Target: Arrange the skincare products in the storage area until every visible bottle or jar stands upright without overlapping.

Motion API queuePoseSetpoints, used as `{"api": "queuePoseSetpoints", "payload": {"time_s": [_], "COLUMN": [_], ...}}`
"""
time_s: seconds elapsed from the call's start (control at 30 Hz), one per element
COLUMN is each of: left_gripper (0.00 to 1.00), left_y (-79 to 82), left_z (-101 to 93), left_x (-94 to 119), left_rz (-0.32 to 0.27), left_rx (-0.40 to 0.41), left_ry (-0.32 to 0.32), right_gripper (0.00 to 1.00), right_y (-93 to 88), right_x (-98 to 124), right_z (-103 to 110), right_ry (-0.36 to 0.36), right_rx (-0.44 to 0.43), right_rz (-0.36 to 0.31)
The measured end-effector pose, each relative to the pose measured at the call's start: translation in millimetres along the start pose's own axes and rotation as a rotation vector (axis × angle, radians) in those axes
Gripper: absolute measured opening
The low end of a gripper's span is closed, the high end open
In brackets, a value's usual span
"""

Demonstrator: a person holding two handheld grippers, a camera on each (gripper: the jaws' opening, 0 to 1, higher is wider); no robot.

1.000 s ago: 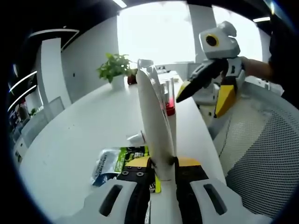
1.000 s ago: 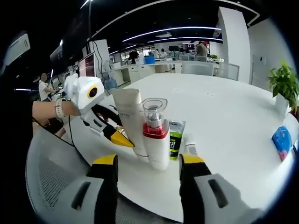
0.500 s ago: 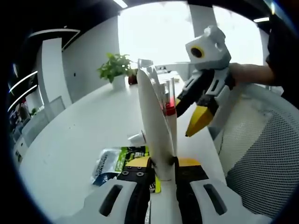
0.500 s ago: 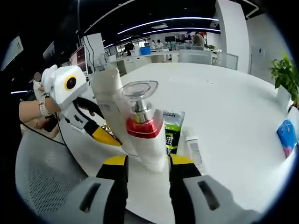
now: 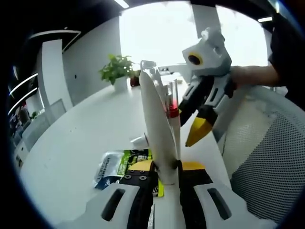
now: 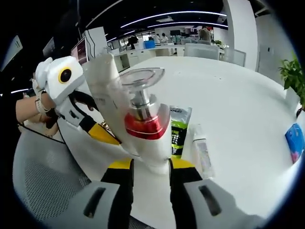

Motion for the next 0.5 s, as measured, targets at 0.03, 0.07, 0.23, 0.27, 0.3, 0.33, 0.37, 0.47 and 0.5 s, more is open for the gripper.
{"api": "queuePoseSetpoints", "payload": {"time_s": [0.03,0.07,0.23,0.27,0.3,0.33,0.37,0.47,0.5], "left_gripper": [0.16,0.16,0.16,0.16,0.16,0.16,0.16,0.17,0.17], "left_y": [-0.1,-0.1,-0.1,-0.2,-0.1,-0.1,-0.1,0.3,1.3], "left_z": [0.0,0.0,0.8,0.8,0.7,0.7,0.7,1.2,1.9], "left_x": [0.3,0.4,0.8,0.7,0.7,0.7,0.7,0.6,0.9], "left_rz": [0.0,0.0,0.0,-0.001,-0.001,-0.001,-0.001,-0.004,-0.01], "left_rx": [-0.004,-0.004,0.0,0.001,0.002,0.001,0.001,-0.009,-0.01], "left_ry": [-0.002,-0.004,-0.011,-0.011,-0.01,-0.009,-0.01,-0.011,-0.004], "right_gripper": [0.28,0.28,0.27,0.28,0.28,0.28,0.28,0.3,0.3], "right_y": [-0.3,-0.2,-0.3,-0.8,-0.9,-1.1,-1.3,-1.9,-1.9], "right_x": [-0.4,-0.6,-2.3,-2.9,-3.0,-3.0,-2.9,-2.9,-2.7], "right_z": [-0.1,-0.1,0.2,0.2,0.4,0.7,0.8,1.3,1.3], "right_ry": [0.001,0.002,0.008,0.008,0.008,0.008,0.01,0.014,0.013], "right_rx": [-0.002,-0.002,-0.002,0.003,0.005,0.008,0.007,0.006,0.008], "right_rz": [0.001,0.002,0.006,0.01,0.012,0.013,0.014,0.014,0.014]}}
Point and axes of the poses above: the point that each gripper's makers call its tool centre point, and the gripper's own axes: x roughly backward along the fingers, z roughly to its left, y roughly out of its top, the point moved 6 cm from there along x, roughly backward along the fingers, and after that the axes turned 2 degrees about -x, right-handed, at the moved point
